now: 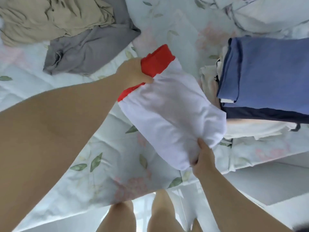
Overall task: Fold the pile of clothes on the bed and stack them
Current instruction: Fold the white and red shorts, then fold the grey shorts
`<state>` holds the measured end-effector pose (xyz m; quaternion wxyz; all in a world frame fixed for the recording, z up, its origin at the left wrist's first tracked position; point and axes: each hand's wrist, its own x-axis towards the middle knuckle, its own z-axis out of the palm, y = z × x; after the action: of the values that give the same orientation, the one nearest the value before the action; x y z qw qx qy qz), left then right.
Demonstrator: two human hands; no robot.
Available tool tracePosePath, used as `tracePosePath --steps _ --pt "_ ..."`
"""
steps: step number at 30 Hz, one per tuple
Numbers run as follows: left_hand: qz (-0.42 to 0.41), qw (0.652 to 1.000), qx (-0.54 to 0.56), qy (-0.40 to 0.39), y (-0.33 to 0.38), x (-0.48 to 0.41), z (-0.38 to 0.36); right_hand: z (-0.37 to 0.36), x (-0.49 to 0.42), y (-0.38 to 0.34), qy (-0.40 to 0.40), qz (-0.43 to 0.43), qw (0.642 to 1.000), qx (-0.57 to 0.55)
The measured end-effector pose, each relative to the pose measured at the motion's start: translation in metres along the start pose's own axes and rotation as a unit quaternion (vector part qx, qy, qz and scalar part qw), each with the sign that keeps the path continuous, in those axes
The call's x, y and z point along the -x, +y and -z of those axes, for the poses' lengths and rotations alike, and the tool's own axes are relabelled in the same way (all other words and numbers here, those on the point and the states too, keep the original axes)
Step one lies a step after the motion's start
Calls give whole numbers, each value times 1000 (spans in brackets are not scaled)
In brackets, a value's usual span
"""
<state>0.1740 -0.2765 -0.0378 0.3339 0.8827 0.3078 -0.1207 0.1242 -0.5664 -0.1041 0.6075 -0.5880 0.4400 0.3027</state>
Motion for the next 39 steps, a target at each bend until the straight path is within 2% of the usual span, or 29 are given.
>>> tracePosePath --steps 2,4,6,8,10,14,18,23,26,29,34,36,39 --pt "-50 998 -27 -1 35 -20 -16 6 -5 7 -3 -52 998 -20" --pt "-77 997 -2 -1 65 -26 -38 8 -7 11 7 -117 992 37" --pt "-89 996 -22 -23 79 -25 -62 9 -12 13 50 -137 983 111" --pt "-93 990 -88 -55 70 -20 -84 9 -19 12 141 -80 972 171" --pt "-84 981 -152 -86 49 -12 -99 5 -22 6 166 6 962 216" --pt "-83 967 -206 -122 9 3 -113 -16 -18 -11 77 113 944 301" --pt "-68 975 -203 -64 -20 12 -101 -52 -12 -21 24 186 911 367" --pt "-23 981 -191 -10 -64 16 -66 -111 -7 -17 -20 229 871 433" --pt "17 983 -180 6 -97 15 -44 -153 -4 -10 -70 261 829 489" --pt "49 984 -172 12 -126 7 -24 -197 -9 -2 -133 269 789 536" --pt "110 984 -135 40 -182 -16 1 -267 -23 8 -203 299 692 625" --pt "124 982 -122 76 -205 -27 10 -291 -29 12 -233 280 682 634" --pt "181 965 -70 177 -233 -43 24 -308 -37 22 -256 235 674 651"
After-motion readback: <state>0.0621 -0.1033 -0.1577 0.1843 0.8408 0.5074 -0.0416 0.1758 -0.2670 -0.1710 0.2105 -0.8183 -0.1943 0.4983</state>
